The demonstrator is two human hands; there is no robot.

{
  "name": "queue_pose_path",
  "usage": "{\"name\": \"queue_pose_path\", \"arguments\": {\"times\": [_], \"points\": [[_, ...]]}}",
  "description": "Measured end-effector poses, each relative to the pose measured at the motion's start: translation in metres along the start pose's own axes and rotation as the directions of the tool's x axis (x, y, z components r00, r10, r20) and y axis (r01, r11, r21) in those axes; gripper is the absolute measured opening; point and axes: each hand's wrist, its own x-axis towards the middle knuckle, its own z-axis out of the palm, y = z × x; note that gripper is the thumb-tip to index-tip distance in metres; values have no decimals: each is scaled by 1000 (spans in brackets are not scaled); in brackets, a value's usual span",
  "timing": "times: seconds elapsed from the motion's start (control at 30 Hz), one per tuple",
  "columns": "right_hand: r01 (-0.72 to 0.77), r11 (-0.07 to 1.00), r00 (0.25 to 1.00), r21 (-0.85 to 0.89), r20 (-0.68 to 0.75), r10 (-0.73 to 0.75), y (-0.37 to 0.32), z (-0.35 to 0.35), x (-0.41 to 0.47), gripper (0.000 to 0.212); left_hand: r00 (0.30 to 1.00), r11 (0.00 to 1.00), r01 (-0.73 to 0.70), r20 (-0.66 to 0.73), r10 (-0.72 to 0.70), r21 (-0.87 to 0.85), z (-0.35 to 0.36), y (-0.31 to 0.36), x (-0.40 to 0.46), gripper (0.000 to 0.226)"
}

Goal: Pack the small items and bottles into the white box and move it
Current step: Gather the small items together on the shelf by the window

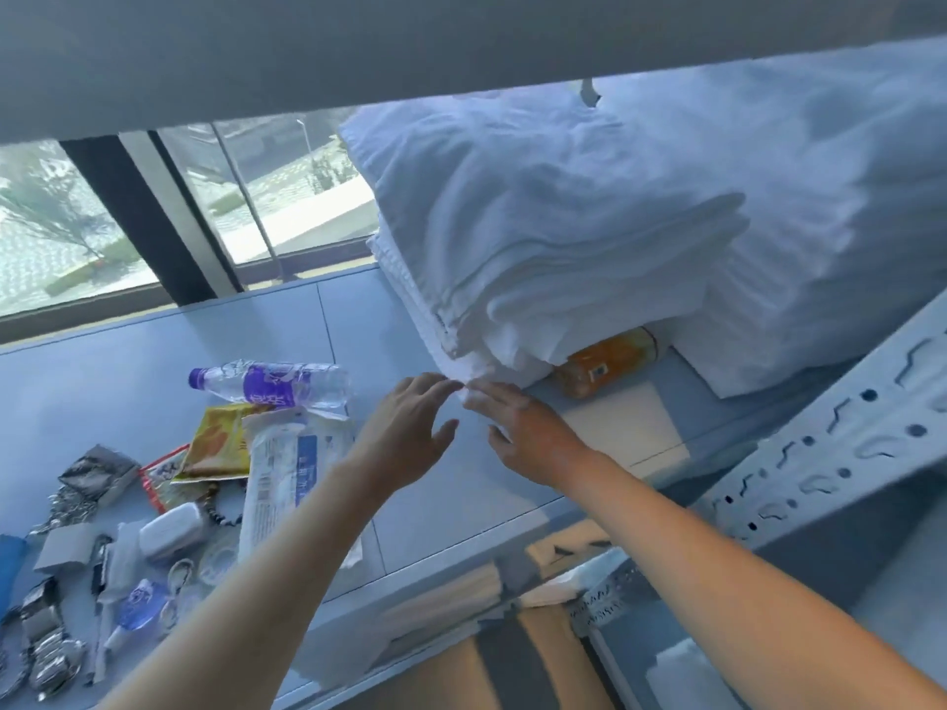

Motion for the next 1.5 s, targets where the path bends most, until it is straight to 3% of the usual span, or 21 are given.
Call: {"name": "queue_pose_path", "arguments": {"times": [0.2,0.3,0.4,0.67,0.87,1.13,1.3,1.5], "points": [[-275,946,958,-172,-136,254,50,-45,-52,45,988,989,-134,66,138,-64,32,49,26,46],[-399,862,917,-314,-105,386,72,-63,-55,60,985,987,-149,82,154,-62,41,63,32,49],[-416,850,906,-322,-64,419,88,-70,-50,68,985,987,-142,93,148,-68,45,68,33,50],[-417,889,909,-190,-95,406,87,-59,-43,62,992,990,-95,76,103,-104,38,53,11,49],[-289,949,953,-126,-130,273,56,-40,-61,51,998,989,-44,44,50,-139,37,47,-4,56],[-139,983,990,-123,-35,136,11,-5,-87,67,998,992,43,54,-37,-117,51,47,-9,77],[-191,981,976,-36,-118,185,7,-10,-87,64,999,999,40,1,-40,-34,49,46,-6,59],[-257,956,957,-140,-177,231,8,-22,-73,63,996,996,32,-79,-39,-87,46,47,-26,46]]}}
